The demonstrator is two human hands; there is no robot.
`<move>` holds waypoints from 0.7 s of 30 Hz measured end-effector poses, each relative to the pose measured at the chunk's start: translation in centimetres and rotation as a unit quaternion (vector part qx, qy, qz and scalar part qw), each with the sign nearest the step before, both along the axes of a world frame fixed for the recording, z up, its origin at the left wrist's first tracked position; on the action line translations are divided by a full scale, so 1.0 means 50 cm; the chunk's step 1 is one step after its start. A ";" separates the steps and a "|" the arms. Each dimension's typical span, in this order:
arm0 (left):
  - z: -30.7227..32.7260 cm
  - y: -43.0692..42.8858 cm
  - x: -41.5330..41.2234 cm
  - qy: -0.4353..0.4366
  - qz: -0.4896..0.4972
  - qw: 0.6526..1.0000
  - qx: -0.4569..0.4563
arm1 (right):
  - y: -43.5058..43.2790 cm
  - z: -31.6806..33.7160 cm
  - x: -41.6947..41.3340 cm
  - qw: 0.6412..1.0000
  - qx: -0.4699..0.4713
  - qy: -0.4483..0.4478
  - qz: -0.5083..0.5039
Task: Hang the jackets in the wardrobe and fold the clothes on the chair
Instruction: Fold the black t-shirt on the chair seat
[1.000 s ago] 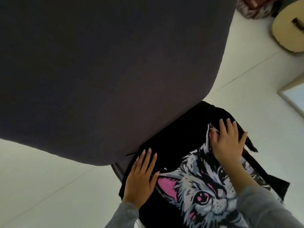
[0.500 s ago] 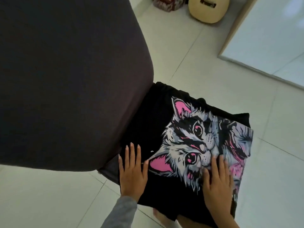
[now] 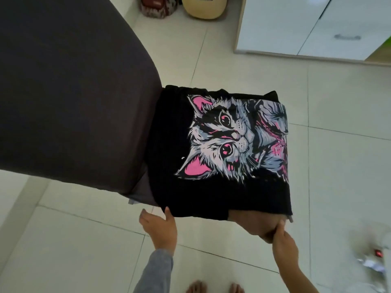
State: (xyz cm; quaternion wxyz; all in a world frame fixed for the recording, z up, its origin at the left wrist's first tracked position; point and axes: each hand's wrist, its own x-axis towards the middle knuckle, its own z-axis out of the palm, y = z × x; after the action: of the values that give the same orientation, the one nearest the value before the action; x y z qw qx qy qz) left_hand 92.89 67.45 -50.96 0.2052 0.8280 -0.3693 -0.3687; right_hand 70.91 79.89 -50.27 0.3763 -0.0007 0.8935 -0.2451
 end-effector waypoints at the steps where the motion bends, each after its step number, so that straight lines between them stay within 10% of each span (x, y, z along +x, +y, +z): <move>1: 0.000 -0.004 0.000 0.049 0.030 0.998 0.017 | 0.000 0.002 0.004 1.000 -0.005 0.019 -0.008; 8: -0.012 -0.031 0.022 0.214 0.015 0.974 0.072 | -0.034 0.008 0.018 0.978 -0.135 0.141 -0.073; 13: -0.012 -0.007 0.046 0.308 -0.032 0.943 0.118 | -0.054 0.043 -0.029 0.945 -0.160 -0.025 -0.285; 21: -0.011 0.032 0.054 0.342 -0.060 0.928 0.131 | -0.063 0.008 -0.089 0.919 -0.172 -0.107 -0.339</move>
State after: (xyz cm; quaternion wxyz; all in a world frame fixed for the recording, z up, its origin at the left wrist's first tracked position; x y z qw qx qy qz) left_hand 95.59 69.04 -51.52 0.1862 0.6474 -0.2737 -0.6865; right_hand 66.44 76.74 -49.87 0.3582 0.2638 0.7388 -0.5063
